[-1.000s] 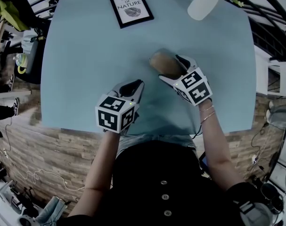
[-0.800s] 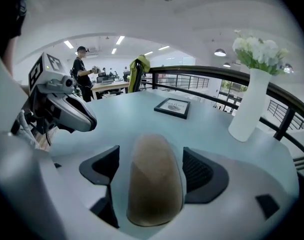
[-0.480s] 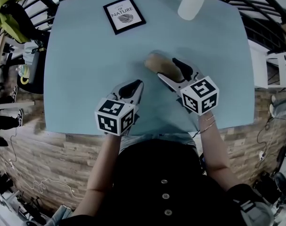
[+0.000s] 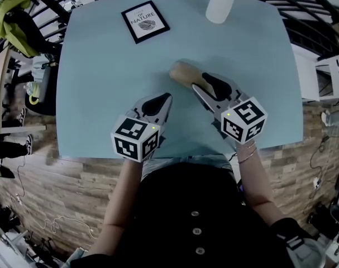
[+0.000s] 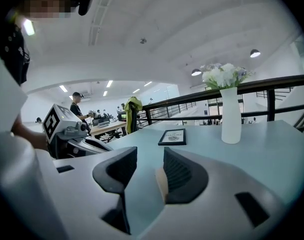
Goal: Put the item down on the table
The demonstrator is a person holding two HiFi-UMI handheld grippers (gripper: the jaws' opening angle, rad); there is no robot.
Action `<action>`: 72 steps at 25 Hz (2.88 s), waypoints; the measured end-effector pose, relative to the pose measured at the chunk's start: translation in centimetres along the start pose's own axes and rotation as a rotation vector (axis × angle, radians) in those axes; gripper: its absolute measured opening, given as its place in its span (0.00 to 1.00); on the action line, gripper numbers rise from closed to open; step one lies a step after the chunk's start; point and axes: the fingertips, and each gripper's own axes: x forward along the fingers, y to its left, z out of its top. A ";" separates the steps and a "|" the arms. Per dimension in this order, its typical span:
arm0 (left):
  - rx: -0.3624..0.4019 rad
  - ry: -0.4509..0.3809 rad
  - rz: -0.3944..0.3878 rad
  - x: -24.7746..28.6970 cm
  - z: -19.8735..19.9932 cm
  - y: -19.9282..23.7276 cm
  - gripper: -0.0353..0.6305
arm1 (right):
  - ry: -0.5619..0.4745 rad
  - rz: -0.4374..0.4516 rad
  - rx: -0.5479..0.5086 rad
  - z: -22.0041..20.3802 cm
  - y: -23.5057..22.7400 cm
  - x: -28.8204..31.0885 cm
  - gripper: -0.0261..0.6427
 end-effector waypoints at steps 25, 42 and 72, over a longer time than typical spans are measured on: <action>0.024 -0.008 0.019 -1.2 -0.5 -1.6 0.08 | -0.087 -0.047 0.017 -0.7 3.0 -3.2 0.05; 0.022 0.083 0.018 -0.8 -3.7 -2.7 0.08 | -0.022 -0.010 0.039 -2.6 3.6 -3.6 0.05; -0.002 0.129 0.002 0.2 -5.0 -3.0 0.08 | 0.089 -0.022 0.062 -5.9 3.8 -2.9 0.05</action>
